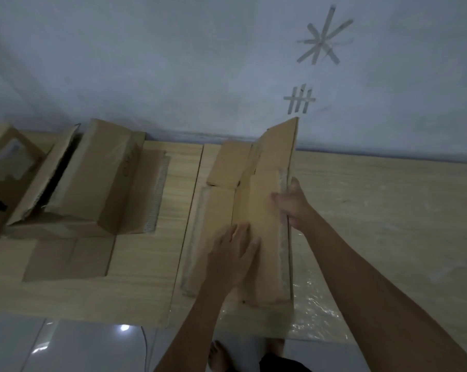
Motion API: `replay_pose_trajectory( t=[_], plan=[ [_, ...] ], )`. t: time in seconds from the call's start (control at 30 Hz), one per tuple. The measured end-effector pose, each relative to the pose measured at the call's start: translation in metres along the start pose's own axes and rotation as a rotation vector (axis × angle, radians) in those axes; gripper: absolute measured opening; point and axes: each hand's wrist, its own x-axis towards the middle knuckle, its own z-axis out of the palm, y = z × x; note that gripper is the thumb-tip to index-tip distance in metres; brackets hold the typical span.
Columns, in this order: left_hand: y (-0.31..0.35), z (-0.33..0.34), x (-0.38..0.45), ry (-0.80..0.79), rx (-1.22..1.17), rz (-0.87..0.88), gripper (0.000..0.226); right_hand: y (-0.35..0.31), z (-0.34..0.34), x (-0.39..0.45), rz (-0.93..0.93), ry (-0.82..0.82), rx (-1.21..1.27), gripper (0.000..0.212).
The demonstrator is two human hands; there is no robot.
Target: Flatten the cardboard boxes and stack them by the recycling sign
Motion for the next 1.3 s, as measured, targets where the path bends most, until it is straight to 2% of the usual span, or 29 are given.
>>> replay_pose_trajectory(
  t=[0.1,0.17,0.27,0.47,0.53,0.67,0.77,0.83,0.93,1.13,1.3],
  plan=[
    [-0.005,0.013,0.027,0.004,0.099,0.001,0.067,0.022,-0.025,0.007,0.001,0.063,-0.112,0.047],
    [-0.009,0.012,0.044,0.097,0.087,-0.134,0.055,0.036,-0.038,0.012,-0.009,0.095,-0.212,0.046],
    [-0.016,0.006,0.066,0.138,0.066,-0.338,0.064,0.061,-0.044,0.014,0.010,0.143,-0.327,0.041],
    [-0.027,0.004,0.109,0.173,-0.012,-0.493,0.082,0.107,-0.035,0.018,0.037,0.211,-0.421,0.044],
    [-0.037,-0.001,0.114,0.165,-0.069,-0.444,0.091,0.112,-0.038,0.019,0.052,0.236,-0.417,0.042],
    [-0.049,-0.015,0.121,0.097,-0.214,-0.349,0.090,0.124,-0.050,0.012,0.104,0.287,-0.309,0.046],
    [-0.054,-0.027,0.121,0.014,-0.438,-0.368,0.085,0.134,-0.060,0.005,0.110,0.293,-0.088,0.027],
    [-0.057,-0.033,0.120,-0.003,-0.534,-0.344,0.074,0.134,-0.066,-0.003,0.107,0.260,0.052,0.022],
    [-0.055,-0.030,0.116,-0.063,-0.566,-0.281,0.045,0.136,-0.075,-0.015,0.115,0.207,0.229,0.025],
    [-0.040,-0.012,0.089,-0.073,-0.691,-0.181,0.019,0.147,-0.102,-0.046,0.039,0.262,0.296,0.023],
    [-0.005,-0.006,0.037,-0.026,-0.792,-0.031,0.033,0.149,-0.145,-0.086,-0.100,0.250,0.311,0.019]
  ],
)
